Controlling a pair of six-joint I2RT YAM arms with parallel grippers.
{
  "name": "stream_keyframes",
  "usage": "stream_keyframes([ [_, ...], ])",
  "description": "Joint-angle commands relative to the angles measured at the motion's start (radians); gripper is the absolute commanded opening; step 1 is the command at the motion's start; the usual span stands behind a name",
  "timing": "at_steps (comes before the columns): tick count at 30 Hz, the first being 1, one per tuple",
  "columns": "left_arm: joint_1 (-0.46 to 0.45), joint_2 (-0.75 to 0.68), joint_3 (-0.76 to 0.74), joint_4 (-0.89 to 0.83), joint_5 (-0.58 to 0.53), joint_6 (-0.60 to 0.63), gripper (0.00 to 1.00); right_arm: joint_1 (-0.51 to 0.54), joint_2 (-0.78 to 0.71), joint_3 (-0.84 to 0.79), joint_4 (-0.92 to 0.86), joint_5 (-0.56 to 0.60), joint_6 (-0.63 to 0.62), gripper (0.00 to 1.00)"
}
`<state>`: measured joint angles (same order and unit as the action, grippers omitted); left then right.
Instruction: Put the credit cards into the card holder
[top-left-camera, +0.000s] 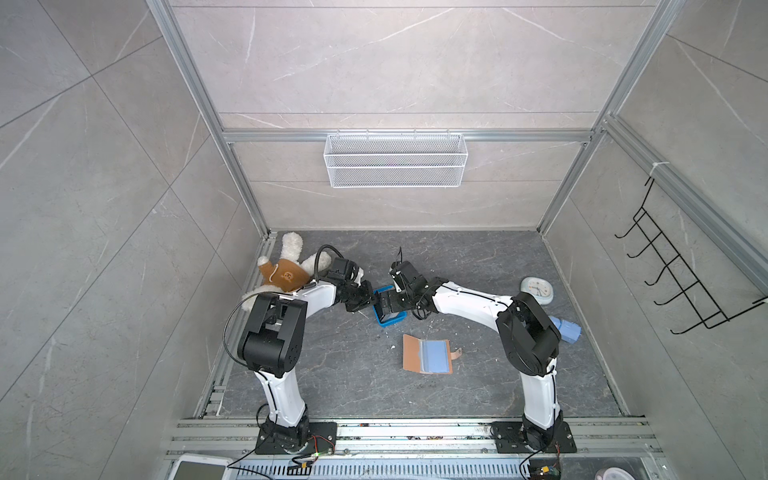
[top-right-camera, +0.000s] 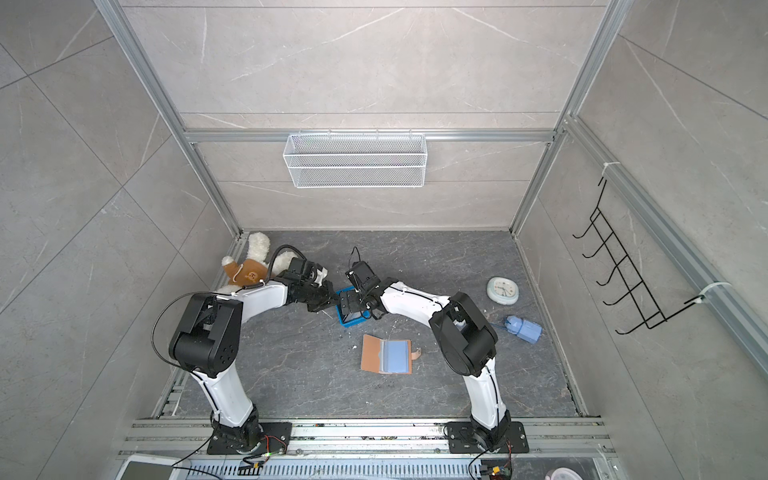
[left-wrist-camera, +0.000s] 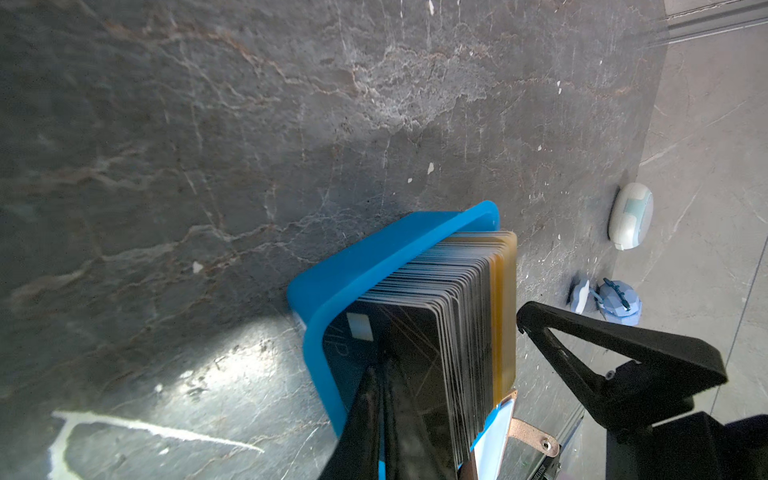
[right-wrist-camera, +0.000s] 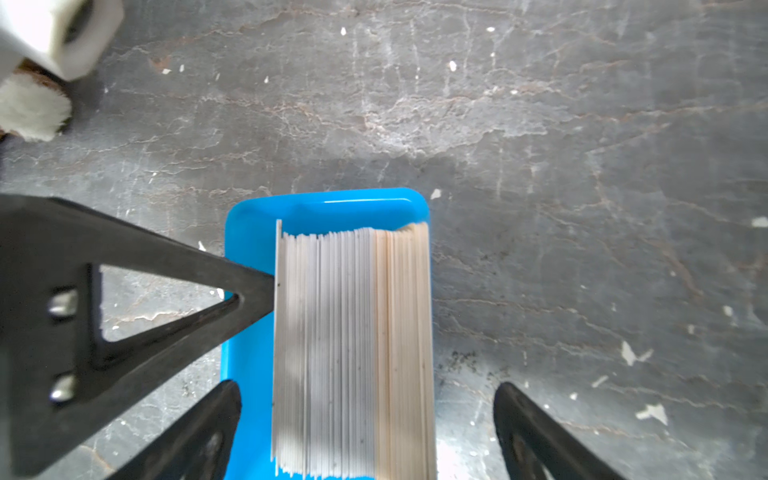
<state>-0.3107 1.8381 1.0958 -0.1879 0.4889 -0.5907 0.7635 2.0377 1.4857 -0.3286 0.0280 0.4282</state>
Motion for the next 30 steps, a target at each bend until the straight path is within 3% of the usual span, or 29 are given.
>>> stream_keyframes([
  [1,-0.007,-0.024,0.017,-0.031,-0.019,0.013,0.07,-0.002,0.041,0.042,-0.03,-0.016,-0.014,0.97],
  [15,-0.016,-0.001,0.027,-0.037,-0.023,0.013,0.03,-0.002,0.103,0.084,-0.085,0.03,-0.013,0.98],
  [30,-0.017,-0.005,0.022,-0.052,-0.04,0.024,0.01,-0.033,-0.014,-0.019,-0.011,0.026,0.027,0.96],
])
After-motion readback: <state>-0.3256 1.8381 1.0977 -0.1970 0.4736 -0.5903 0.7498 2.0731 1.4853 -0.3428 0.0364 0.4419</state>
